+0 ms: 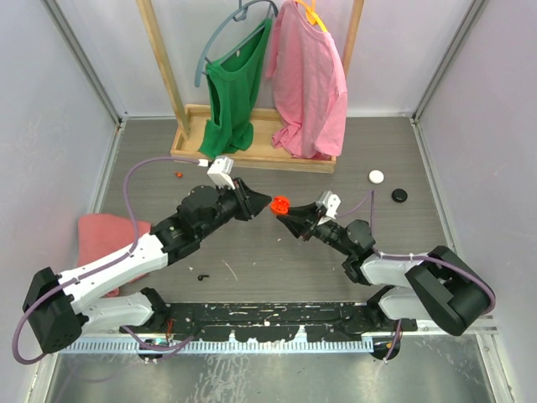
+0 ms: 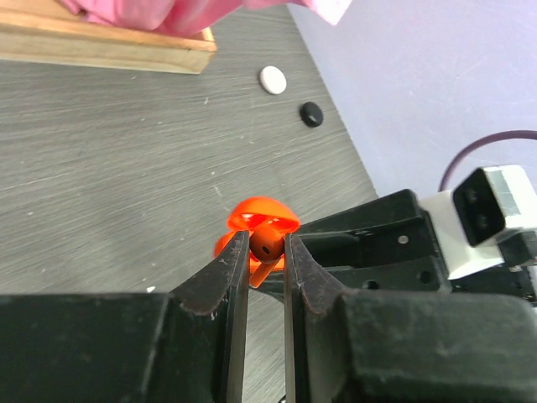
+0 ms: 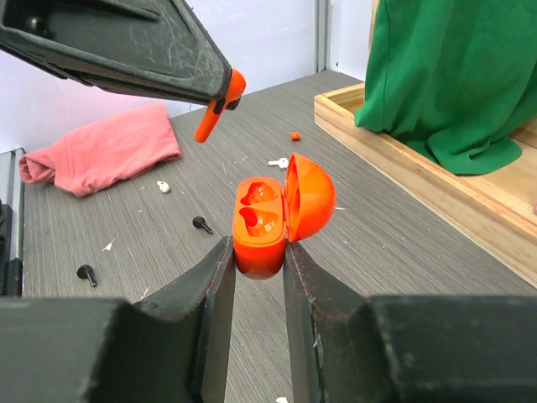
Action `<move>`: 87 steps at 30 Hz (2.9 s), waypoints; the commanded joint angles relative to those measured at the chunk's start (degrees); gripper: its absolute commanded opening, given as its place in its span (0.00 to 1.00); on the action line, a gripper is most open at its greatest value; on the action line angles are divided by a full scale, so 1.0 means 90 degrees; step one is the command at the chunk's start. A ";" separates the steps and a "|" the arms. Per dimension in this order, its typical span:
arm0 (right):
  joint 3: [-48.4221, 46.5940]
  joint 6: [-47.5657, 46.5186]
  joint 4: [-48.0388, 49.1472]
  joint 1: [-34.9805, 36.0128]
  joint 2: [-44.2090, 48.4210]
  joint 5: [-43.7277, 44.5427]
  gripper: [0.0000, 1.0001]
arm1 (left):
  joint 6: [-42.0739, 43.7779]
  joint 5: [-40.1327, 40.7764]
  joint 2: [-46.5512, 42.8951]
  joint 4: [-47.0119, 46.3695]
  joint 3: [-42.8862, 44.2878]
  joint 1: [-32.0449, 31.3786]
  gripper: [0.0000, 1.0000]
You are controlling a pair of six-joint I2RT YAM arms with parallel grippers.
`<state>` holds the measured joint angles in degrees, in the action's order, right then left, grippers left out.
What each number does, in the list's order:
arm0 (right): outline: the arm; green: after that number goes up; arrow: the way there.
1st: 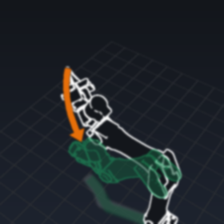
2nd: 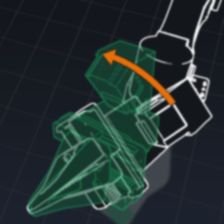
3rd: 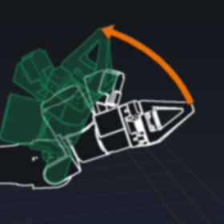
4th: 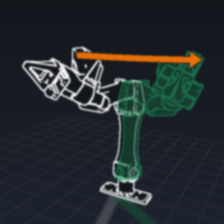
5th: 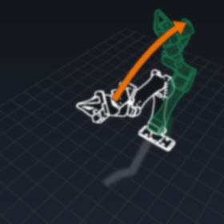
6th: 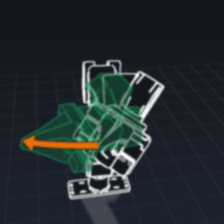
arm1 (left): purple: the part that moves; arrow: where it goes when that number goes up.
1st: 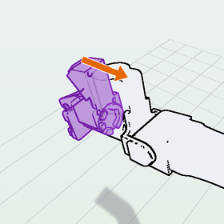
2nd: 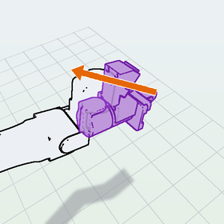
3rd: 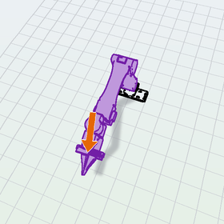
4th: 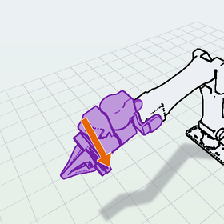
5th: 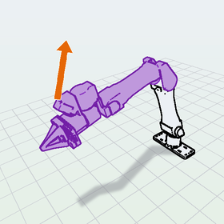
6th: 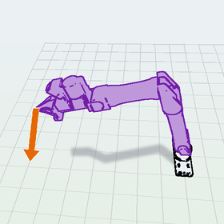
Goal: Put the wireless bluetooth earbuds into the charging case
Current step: Place the earbud in the charging case.
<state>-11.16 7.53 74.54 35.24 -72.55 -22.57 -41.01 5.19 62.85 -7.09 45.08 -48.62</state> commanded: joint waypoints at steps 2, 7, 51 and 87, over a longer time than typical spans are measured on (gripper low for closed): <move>-0.0239 -0.0345 0.0884 0.0097 -0.0101 0.0121 0.02 | -0.0026 0.0260 0.0029 -0.1136 -0.0051 -0.0272 0.14; -0.0103 -0.0438 0.0930 0.0108 0.0032 0.0177 0.02 | -0.0052 0.0252 0.0376 -0.1739 -0.0132 -0.0434 0.14; 0.0116 -0.0588 0.0814 0.0107 0.0510 0.0317 0.01 | 0.0525 0.0723 0.0875 -0.2972 -0.0608 -0.0804 0.14; 0.0177 -0.0584 0.0819 0.0107 0.0485 0.0335 0.01 | 0.0928 0.1003 0.0198 -0.1647 -0.0463 -0.1023 0.42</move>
<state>-9.32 3.11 76.07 36.05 -69.60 -20.51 -33.63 14.96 66.61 -24.60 38.17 -57.65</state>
